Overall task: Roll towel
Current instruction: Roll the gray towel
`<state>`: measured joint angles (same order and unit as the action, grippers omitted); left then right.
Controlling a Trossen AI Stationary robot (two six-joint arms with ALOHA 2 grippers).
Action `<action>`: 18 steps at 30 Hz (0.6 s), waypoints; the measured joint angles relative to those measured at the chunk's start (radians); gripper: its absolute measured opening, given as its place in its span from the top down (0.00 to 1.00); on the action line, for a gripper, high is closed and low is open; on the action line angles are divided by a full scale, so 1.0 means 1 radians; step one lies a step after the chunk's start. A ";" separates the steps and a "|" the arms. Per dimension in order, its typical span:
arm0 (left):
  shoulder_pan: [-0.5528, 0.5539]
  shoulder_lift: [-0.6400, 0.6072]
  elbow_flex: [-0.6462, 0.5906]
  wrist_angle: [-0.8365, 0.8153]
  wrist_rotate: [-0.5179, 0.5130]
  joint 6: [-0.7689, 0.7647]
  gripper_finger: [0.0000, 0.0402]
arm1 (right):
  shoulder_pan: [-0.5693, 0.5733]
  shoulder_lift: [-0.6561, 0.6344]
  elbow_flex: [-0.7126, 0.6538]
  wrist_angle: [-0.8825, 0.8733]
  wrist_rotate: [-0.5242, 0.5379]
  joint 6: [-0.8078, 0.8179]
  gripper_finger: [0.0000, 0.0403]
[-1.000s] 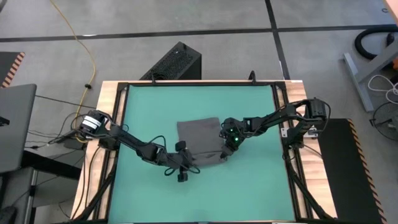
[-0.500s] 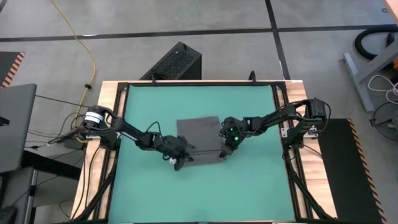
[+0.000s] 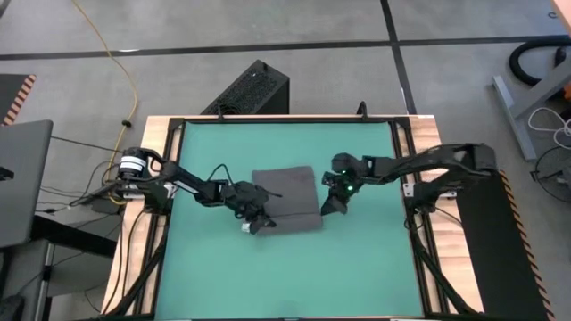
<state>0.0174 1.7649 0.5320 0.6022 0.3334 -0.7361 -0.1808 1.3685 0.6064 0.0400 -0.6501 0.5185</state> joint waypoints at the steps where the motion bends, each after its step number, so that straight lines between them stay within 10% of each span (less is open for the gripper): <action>1: 0.008 0.000 0.000 0.000 0.011 -0.008 0.98 | 0.022 -0.041 0.000 -0.026 0.038 -0.052 0.54; 12: 0.061 0.001 0.001 -0.004 0.088 -0.082 0.97 | 0.535 -0.082 0.002 0.022 0.954 -0.508 0.55; 18: 0.057 0.001 0.002 -0.004 0.073 -0.113 0.97 | 0.576 0.044 0.003 0.104 1.061 -0.581 0.49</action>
<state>0.0745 1.7663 0.5335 0.5980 0.4065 -0.8490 0.3957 1.4123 0.6094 0.1439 0.4113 -0.0620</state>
